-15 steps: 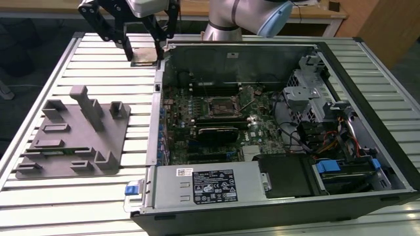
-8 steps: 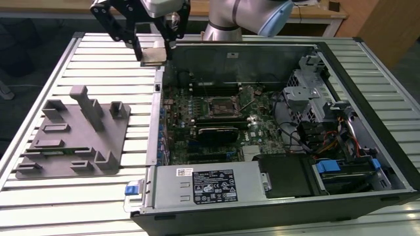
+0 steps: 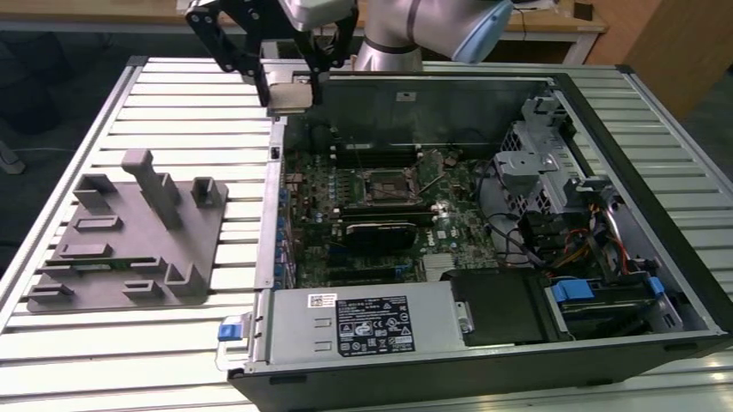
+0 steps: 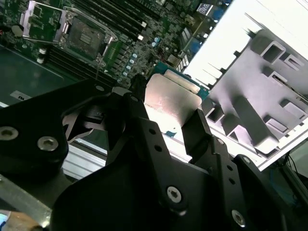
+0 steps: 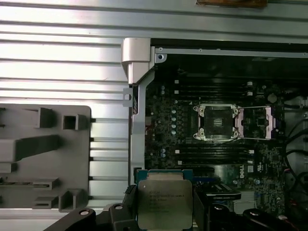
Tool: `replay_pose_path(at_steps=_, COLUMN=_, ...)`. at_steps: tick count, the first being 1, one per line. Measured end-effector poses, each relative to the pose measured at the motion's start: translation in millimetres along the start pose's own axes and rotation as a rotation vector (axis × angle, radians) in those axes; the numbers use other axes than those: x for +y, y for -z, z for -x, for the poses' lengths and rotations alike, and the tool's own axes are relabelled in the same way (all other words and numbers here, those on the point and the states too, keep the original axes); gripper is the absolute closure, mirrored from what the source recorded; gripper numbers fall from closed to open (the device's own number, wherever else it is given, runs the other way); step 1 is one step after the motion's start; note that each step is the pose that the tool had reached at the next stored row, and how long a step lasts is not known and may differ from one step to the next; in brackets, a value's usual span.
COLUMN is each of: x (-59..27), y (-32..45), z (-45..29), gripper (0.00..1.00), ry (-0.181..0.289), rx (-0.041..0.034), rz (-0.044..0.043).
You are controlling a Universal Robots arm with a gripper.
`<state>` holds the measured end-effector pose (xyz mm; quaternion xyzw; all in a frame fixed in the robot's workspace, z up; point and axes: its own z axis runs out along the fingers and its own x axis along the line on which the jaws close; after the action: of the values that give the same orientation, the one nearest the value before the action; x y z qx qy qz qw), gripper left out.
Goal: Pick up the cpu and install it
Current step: 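Pick up the cpu and move it towards the insertion slot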
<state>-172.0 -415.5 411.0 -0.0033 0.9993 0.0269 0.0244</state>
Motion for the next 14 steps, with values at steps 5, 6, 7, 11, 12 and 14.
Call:
replay_pose_path(at_steps=5, x=-0.1, y=-0.7, z=13.7, gripper=0.45, ry=0.000, rx=0.0000, rz=0.0001)
replay_pose_path(at_steps=6, x=-0.1, y=-0.9, z=16.5, gripper=0.45, ry=0.000, rx=-0.0001, rz=0.0001)
replay_pose_path(at_steps=7, x=-0.2, y=-1.0, z=19.1, gripper=0.45, ry=0.000, rx=0.0000, rz=0.0001)
replay_pose_path(at_steps=11, x=-0.2, y=-1.5, z=29.0, gripper=0.45, ry=0.000, rx=-0.0001, rz=0.0001)
replay_pose_path(at_steps=12, x=-0.3, y=-1.6, z=31.3, gripper=0.45, ry=0.000, rx=0.0000, rz=0.0001)
replay_pose_path(at_steps=14, x=-0.3, y=-1.8, z=35.9, gripper=0.45, ry=0.000, rx=0.0000, rz=0.0000)
